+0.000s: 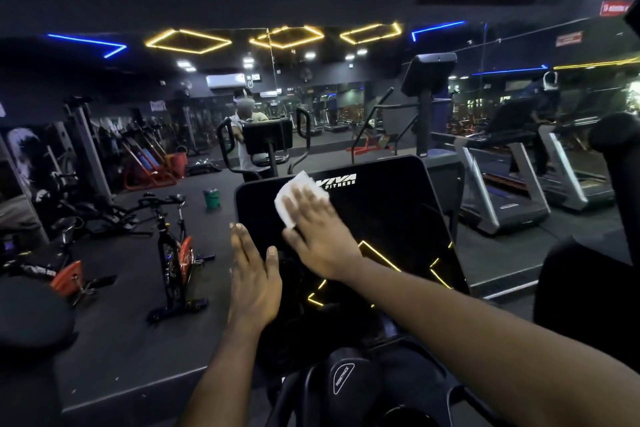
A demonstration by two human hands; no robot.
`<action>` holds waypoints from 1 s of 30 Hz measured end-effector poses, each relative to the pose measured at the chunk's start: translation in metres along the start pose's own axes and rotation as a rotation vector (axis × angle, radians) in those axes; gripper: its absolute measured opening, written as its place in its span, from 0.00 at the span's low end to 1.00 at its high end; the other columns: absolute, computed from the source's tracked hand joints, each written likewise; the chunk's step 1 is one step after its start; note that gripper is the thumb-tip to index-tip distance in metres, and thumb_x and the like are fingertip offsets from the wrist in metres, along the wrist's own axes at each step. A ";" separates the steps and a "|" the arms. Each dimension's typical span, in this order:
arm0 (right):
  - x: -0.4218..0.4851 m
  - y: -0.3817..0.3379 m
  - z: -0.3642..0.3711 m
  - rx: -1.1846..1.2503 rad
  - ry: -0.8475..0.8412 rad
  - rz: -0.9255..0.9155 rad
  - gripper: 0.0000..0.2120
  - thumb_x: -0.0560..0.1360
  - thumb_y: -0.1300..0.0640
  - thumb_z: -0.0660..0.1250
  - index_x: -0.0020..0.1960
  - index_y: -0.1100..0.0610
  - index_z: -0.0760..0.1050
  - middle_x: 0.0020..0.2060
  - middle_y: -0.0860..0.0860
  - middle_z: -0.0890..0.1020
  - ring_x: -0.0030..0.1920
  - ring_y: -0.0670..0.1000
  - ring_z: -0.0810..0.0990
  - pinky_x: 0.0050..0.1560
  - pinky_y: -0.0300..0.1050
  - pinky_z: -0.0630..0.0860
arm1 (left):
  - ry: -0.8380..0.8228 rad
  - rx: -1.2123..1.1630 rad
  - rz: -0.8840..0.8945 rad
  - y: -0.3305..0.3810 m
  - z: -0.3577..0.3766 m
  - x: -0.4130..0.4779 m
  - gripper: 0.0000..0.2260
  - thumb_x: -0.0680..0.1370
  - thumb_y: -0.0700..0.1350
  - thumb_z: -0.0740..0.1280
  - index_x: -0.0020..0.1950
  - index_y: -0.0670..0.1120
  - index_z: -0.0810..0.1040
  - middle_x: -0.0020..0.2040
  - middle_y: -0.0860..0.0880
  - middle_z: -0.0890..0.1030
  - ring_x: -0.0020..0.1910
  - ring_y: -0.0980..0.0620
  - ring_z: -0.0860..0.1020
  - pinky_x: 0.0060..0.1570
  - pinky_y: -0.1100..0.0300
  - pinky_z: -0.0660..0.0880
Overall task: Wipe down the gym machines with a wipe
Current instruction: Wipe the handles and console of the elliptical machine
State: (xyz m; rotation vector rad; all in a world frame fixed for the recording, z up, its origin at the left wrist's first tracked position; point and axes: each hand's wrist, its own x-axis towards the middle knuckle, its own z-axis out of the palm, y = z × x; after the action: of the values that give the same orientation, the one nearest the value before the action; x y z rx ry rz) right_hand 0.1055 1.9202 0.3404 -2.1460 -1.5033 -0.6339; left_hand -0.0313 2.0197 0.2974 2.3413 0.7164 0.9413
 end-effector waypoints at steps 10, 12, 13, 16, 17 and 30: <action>0.069 0.040 -0.055 -0.066 0.035 0.348 0.28 0.85 0.44 0.45 0.67 0.59 0.75 0.66 0.60 0.78 0.70 0.60 0.72 0.74 0.56 0.63 | -0.025 0.069 -0.056 0.003 0.000 0.002 0.33 0.84 0.59 0.46 0.77 0.52 0.25 0.79 0.51 0.27 0.82 0.43 0.49 0.77 0.37 0.52; 0.090 0.004 -0.057 -0.029 -0.083 0.173 0.24 0.85 0.46 0.49 0.62 0.60 0.77 0.58 0.59 0.82 0.60 0.61 0.78 0.63 0.54 0.73 | -0.005 0.074 -0.064 0.003 0.002 0.001 0.33 0.84 0.59 0.47 0.79 0.52 0.27 0.80 0.52 0.29 0.81 0.41 0.54 0.77 0.37 0.53; 0.096 -0.011 -0.054 -0.015 -0.123 0.100 0.22 0.85 0.46 0.50 0.61 0.60 0.76 0.58 0.59 0.81 0.59 0.62 0.79 0.59 0.54 0.73 | 0.002 0.081 -0.068 0.003 0.002 0.000 0.33 0.85 0.58 0.47 0.79 0.51 0.28 0.80 0.52 0.30 0.80 0.40 0.56 0.77 0.36 0.53; 0.097 -0.023 -0.047 -0.039 -0.085 0.018 0.21 0.85 0.45 0.50 0.57 0.59 0.76 0.56 0.58 0.82 0.55 0.62 0.79 0.52 0.53 0.73 | -0.001 0.104 -0.075 0.005 0.003 0.000 0.33 0.85 0.59 0.47 0.80 0.51 0.29 0.80 0.54 0.29 0.79 0.40 0.58 0.76 0.35 0.52; 0.093 -0.013 -0.049 -0.053 -0.056 0.048 0.22 0.85 0.45 0.50 0.56 0.58 0.76 0.52 0.58 0.82 0.52 0.61 0.80 0.50 0.52 0.73 | -0.003 0.111 -0.080 0.005 0.003 0.001 0.33 0.85 0.59 0.47 0.80 0.51 0.29 0.80 0.54 0.29 0.79 0.39 0.59 0.76 0.35 0.52; 0.000 0.145 -0.101 0.073 0.174 1.069 0.14 0.80 0.60 0.59 0.64 0.59 0.75 0.62 0.62 0.78 0.62 0.63 0.78 0.54 0.49 0.72 | -0.076 0.148 -0.118 0.010 -0.002 0.003 0.35 0.85 0.60 0.48 0.77 0.51 0.24 0.79 0.51 0.27 0.81 0.40 0.53 0.77 0.32 0.49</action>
State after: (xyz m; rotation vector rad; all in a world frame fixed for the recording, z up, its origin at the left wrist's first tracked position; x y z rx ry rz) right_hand 0.2313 1.8148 0.4070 -2.3382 -0.1545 -0.3304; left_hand -0.0284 2.0149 0.3061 2.4173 0.9095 0.7673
